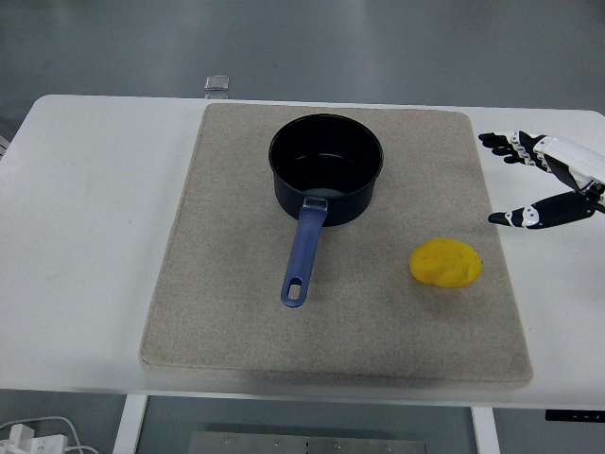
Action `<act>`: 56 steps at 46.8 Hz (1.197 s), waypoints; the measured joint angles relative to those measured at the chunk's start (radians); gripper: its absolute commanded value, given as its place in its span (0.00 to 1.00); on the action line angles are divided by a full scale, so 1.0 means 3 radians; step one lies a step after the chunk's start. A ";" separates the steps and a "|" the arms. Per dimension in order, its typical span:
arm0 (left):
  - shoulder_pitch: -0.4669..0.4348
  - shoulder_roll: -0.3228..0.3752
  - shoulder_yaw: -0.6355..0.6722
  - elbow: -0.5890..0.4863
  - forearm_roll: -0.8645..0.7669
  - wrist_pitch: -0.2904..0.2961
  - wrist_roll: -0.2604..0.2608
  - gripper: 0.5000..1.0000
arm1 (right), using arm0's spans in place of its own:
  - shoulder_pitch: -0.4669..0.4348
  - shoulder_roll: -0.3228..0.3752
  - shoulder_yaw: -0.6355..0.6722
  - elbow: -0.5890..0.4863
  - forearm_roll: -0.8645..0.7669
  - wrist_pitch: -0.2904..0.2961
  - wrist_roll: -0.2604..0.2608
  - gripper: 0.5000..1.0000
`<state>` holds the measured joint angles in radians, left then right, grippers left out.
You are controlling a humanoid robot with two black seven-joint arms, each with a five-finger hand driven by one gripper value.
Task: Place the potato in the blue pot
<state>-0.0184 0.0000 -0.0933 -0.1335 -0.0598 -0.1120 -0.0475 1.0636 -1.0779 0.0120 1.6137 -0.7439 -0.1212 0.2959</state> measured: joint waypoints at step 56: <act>0.0000 0.0000 -0.0001 0.0000 0.0000 0.0000 0.0000 1.00 | -0.0671 0.0617 -0.0004 -0.0388 -0.0758 -0.0340 0.0149 0.46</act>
<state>-0.0185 0.0000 -0.0935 -0.1335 -0.0598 -0.1120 -0.0475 0.8622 -0.8928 0.0108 1.4972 -0.9713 -0.2231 0.3405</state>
